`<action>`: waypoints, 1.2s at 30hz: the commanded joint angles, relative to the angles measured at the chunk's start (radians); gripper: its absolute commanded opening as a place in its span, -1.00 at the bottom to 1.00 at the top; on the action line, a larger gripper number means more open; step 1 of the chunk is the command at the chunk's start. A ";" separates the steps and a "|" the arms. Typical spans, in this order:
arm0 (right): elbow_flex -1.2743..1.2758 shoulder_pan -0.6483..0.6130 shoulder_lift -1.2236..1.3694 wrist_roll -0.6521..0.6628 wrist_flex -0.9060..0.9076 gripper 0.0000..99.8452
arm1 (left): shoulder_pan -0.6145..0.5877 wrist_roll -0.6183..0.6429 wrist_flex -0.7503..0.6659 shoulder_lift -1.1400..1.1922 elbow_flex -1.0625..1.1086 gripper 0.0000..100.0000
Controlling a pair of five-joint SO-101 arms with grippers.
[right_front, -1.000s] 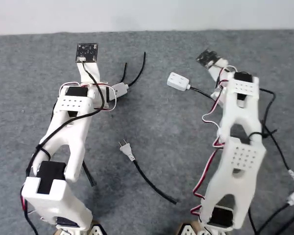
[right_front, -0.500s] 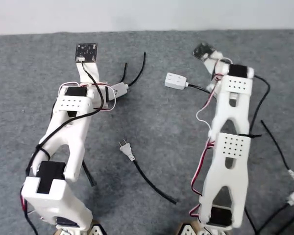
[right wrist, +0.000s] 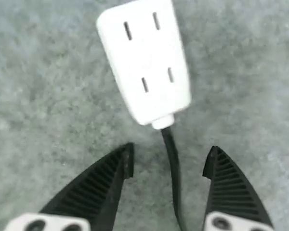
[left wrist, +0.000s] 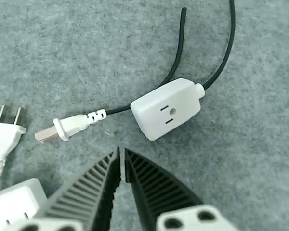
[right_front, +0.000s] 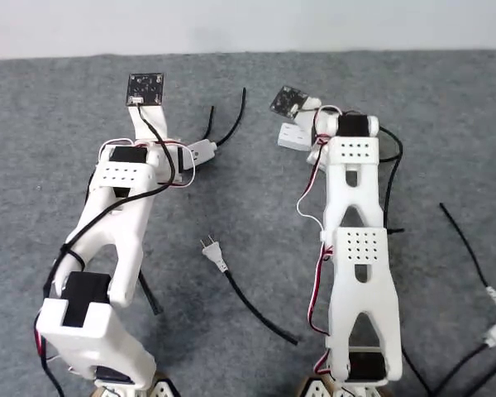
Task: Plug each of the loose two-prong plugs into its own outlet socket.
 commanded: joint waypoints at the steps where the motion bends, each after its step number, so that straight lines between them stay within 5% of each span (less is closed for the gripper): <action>1: -0.035 -0.010 0.025 0.054 -0.028 -0.52 | -0.006 0.008 -0.011 -0.005 -0.048 -0.97; 5: -0.035 -0.010 0.065 0.078 -0.074 -0.59 | -0.006 0.008 -0.012 -0.005 -0.048 -0.97; 9: -0.035 -0.013 0.087 0.143 -0.094 -1.00 | -0.006 0.008 -0.012 -0.005 -0.048 -0.97; 20: -0.058 -0.016 -0.065 0.149 0.282 -0.98 | -0.006 0.008 -0.011 -0.005 -0.048 -0.97; 30: -0.051 0.019 -0.234 -0.258 0.312 -0.98 | -0.006 0.008 -0.009 -0.006 -0.048 -0.97; 36: 0.238 0.019 -0.394 -0.462 0.312 -0.98 | -0.006 0.008 -0.009 -0.006 -0.048 -0.97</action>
